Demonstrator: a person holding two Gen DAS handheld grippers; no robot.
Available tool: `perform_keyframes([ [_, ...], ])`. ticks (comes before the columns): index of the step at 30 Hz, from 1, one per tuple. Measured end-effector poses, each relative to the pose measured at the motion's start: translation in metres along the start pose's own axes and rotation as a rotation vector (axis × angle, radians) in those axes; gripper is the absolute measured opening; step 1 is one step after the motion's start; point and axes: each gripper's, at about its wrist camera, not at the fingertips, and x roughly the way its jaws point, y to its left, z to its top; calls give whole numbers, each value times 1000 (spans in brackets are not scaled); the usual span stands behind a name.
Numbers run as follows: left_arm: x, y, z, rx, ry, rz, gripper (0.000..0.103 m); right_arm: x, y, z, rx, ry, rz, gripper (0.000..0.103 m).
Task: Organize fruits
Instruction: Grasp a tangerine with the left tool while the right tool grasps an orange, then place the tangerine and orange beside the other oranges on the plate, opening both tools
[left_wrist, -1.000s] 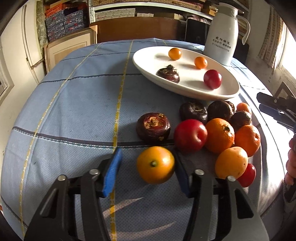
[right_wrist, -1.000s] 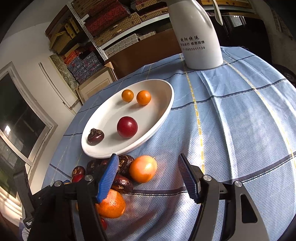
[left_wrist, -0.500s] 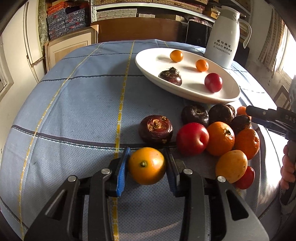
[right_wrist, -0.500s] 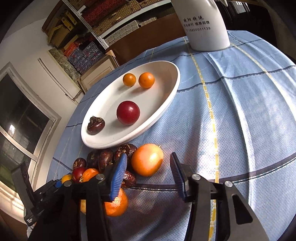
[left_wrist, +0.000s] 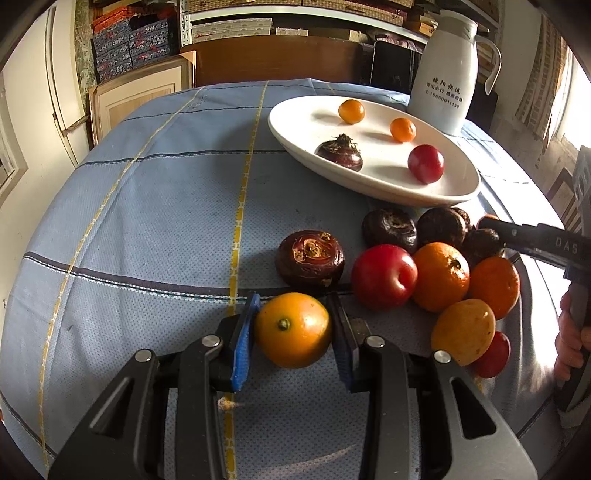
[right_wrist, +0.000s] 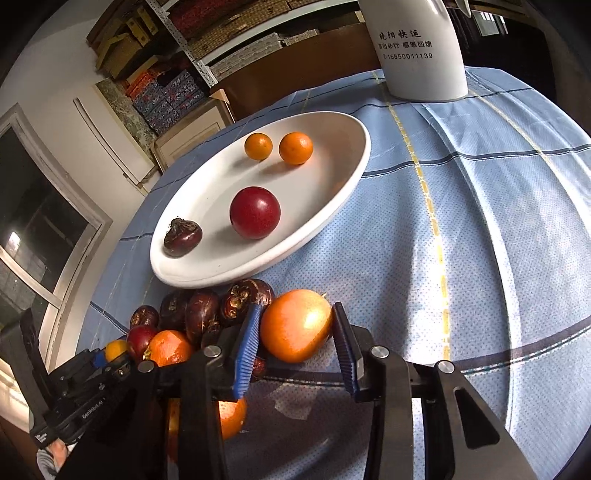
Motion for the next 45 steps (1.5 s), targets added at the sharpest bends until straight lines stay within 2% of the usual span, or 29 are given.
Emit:
perform_keyframes([
  [7,-24,6,6,-43,-109,-7,36,-25,-5,4,19,-99,4,39],
  [12,-31,0,35,-46,-149,-27,36,-40,-4,10,11,-167,16,39],
  [15,-28,-7,62,-28,-158,-23,36,-45,3,27,-1,-185,25,39],
  [21,5,-23,113,-10,-139,-20,36,-26,18,68,-28,-178,-4,39],
  [28,51,-29,148,-25,-100,-33,36,14,19,83,-46,-154,-50,40],
  [30,58,-27,149,-34,-93,-32,38,14,19,83,-57,-173,-63,41],
  [32,56,-23,146,-38,-96,-30,47,10,17,83,-46,-186,-53,44],
  [38,35,-8,137,-76,-137,-29,58,-6,21,74,-65,-228,-55,48],
  [41,25,-3,121,-74,-149,-6,59,-14,19,65,-65,-238,-59,51],
  [45,17,7,88,-85,-108,1,59,-20,14,52,-51,-222,-45,52],
])
